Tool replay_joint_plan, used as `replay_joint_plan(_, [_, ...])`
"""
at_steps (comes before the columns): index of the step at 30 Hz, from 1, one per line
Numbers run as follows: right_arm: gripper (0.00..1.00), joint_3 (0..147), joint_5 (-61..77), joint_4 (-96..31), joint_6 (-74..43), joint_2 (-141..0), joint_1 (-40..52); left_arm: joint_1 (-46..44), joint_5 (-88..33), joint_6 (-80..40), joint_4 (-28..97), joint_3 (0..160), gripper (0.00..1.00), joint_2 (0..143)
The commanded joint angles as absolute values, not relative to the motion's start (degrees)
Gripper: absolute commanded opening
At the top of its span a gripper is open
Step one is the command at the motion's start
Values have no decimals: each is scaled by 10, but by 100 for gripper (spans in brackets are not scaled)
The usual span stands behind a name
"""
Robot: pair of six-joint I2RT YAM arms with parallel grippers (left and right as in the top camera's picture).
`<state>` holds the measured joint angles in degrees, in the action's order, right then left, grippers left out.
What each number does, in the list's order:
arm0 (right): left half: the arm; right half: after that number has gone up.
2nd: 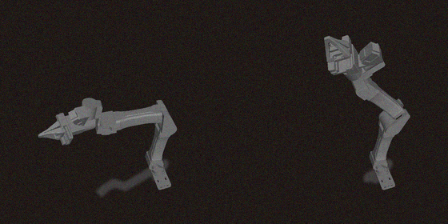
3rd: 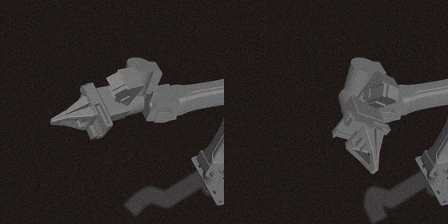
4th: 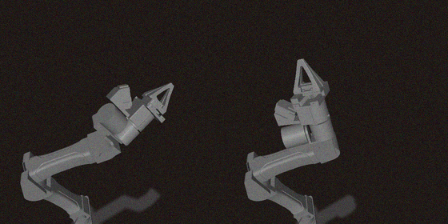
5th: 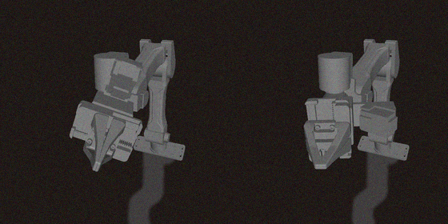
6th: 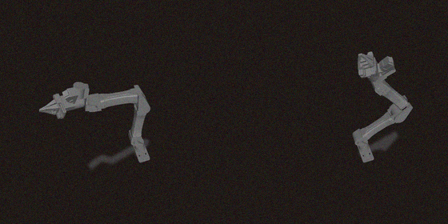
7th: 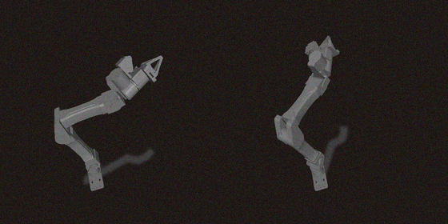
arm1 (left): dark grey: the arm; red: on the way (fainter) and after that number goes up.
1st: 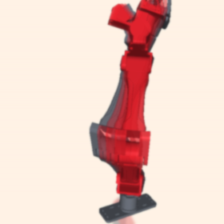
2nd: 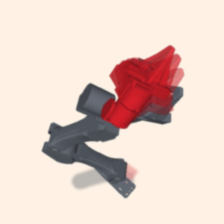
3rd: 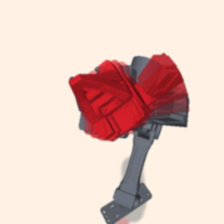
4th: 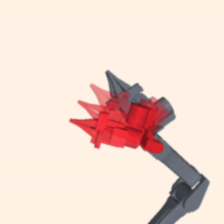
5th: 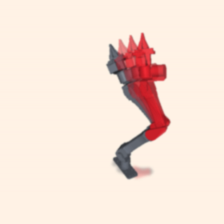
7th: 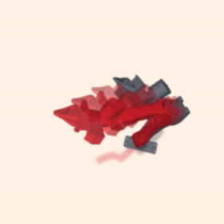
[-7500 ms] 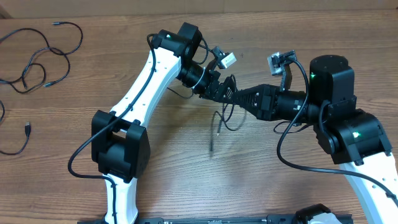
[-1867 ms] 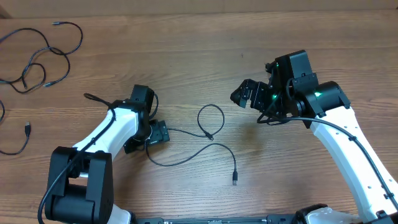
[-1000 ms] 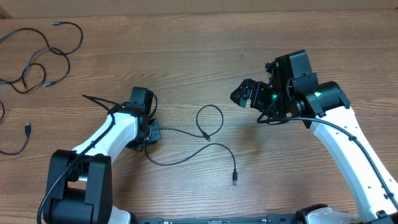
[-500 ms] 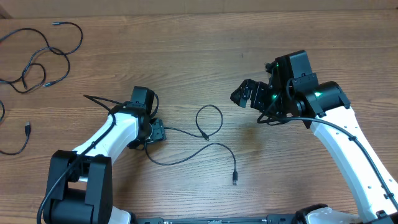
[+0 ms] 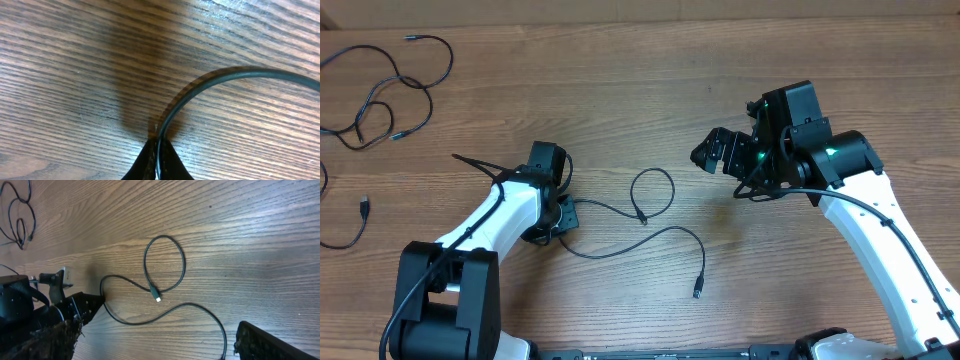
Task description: Untangle cables
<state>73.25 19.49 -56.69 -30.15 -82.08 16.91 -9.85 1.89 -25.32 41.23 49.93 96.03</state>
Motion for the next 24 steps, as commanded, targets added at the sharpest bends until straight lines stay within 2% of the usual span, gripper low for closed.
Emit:
replay_joint_plan(1, [100, 743, 195, -567, -300, -819, 168, -97, -38, -258, 416, 480, 4, 982])
replay_joint_plan(9, [100, 743, 200, -567, -300, -819, 168, -99, -209, -169, 495, 582, 4, 953])
replay_joint_plan(17, [100, 743, 210, -562, -300, -819, 168, -145, -222, -101, 614, 746, 4, 882])
replay_joint_plan(24, [100, 743, 243, -547, -300, -819, 168, -220, -223, -96, 615, 827, 4, 834])
